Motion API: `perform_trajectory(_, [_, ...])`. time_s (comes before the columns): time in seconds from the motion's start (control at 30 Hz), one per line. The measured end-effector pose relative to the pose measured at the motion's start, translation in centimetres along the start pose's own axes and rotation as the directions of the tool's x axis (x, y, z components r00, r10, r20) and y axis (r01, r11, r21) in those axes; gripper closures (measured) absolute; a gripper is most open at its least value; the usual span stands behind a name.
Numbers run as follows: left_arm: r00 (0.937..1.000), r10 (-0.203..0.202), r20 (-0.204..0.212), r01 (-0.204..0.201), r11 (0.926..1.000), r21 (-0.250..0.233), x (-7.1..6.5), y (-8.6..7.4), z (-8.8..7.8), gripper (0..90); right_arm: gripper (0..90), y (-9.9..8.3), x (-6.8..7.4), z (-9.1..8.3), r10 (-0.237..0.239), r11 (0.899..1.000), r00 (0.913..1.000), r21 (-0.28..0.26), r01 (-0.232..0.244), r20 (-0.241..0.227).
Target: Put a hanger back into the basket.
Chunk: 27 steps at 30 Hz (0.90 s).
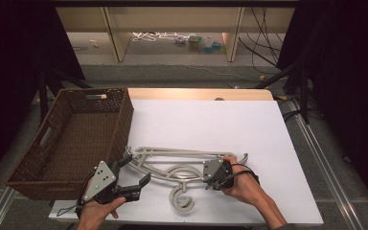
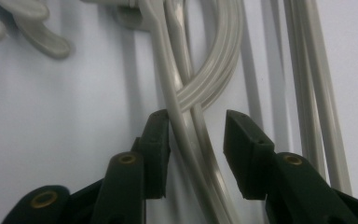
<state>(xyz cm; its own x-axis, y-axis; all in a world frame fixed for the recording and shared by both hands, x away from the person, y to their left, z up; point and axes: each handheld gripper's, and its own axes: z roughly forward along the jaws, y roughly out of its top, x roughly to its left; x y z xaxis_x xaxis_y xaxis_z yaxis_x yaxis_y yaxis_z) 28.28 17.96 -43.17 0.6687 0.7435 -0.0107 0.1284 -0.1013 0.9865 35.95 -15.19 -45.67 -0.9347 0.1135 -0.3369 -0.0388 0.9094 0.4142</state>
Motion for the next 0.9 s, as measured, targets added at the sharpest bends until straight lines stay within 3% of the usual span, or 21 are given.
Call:
perform_trajectory(0.1, [1.0000,-0.004,-0.001,0.004,1.0000,-0.002,0.0,0.0,0.0,16.0,67.9,0.0,-0.1,0.2,-0.029,0.999,0.9996,0.014,0.029,0.000])
perform_trajectory(0.13, [1.0000,-0.002,0.002,0.002,1.0000,-0.001,-0.1,0.0,0.0,16.0,70.1,0.0,-0.1,0.4,-0.074,0.997,0.9972,0.016,0.074,0.005])
perform_trajectory(0.2, [1.0000,-0.005,0.004,0.005,1.0000,0.000,-0.1,0.0,0.1,16.0,70.7,0.1,0.1,0.3,-0.053,0.998,0.9986,0.026,0.053,-0.007])
perform_trajectory(0.3, [1.0000,-0.003,0.008,0.003,1.0000,0.003,-0.2,0.0,0.2,16.1,76.1,0.2,-0.1,0.3,-0.140,0.990,0.9901,0.033,0.140,-0.001])
perform_trajectory(0.33, [1.0000,-0.002,0.009,0.002,1.0000,0.006,-0.2,-0.1,0.2,16.2,78.2,0.3,0.0,0.3,-0.140,0.990,0.9901,0.032,0.140,0.003])
perform_trajectory(0.43, [0.9999,0.014,0.004,-0.014,0.9999,0.007,-0.3,-0.1,0.3,16.4,80.2,0.4,0.0,0.0,-0.215,0.976,0.9765,0.041,0.215,0.011])
perform_trajectory(0.53, [0.9999,0.014,-0.001,-0.014,0.9997,0.020,-0.4,0.0,0.3,16.6,81.3,0.6,0.2,-0.3,-0.244,0.969,0.9696,0.042,0.243,0.019])
perform_trajectory(0.57, [0.9986,0.053,0.008,-0.053,0.9985,0.009,-0.2,0.0,0.4,16.6,81.7,0.7,0.2,-0.5,-0.272,0.961,0.9621,0.049,0.271,0.015])
perform_trajectory(0.6, [0.9978,0.066,0.008,-0.066,0.9978,0.010,-0.2,0.0,0.5,16.7,82.1,0.7,0.2,-0.7,-0.288,0.957,0.9575,0.034,0.287,0.012])
perform_trajectory(0.63, [0.9976,0.069,0.008,-0.069,0.9975,0.013,-0.2,0.0,0.5,16.7,82.1,0.7,0.2,-0.8,-0.280,0.960,0.9599,0.032,0.279,0.019])
perform_trajectory(0.67, [0.9994,0.034,0.000,-0.034,0.9990,0.030,-0.5,-0.1,0.5,17.0,82.2,0.7,0.1,-1.1,-0.287,0.957,0.9574,0.033,0.287,0.026])
perform_trajectory(0.73, [0.9984,0.057,0.001,-0.057,0.9977,0.037,-0.6,0.0,0.7,17.5,82.3,0.7,0.2,-1.6,-0.273,0.962,0.9616,0.032,0.272,0.031])
perform_trajectory(0.83, [0.9956,0.094,0.000,-0.094,0.9943,0.050,-0.6,0.0,1.2,18.1,82.5,0.7,0.2,-2.0,-0.291,0.956,0.9561,0.026,0.291,0.030])
perform_trajectory(0.9, [0.9876,0.157,0.002,-0.157,0.9855,0.065,-0.4,-0.1,1.9,19.9,82.5,0.8,0.1,-2.3,-0.305,0.952,0.9518,0.026,0.304,0.031])
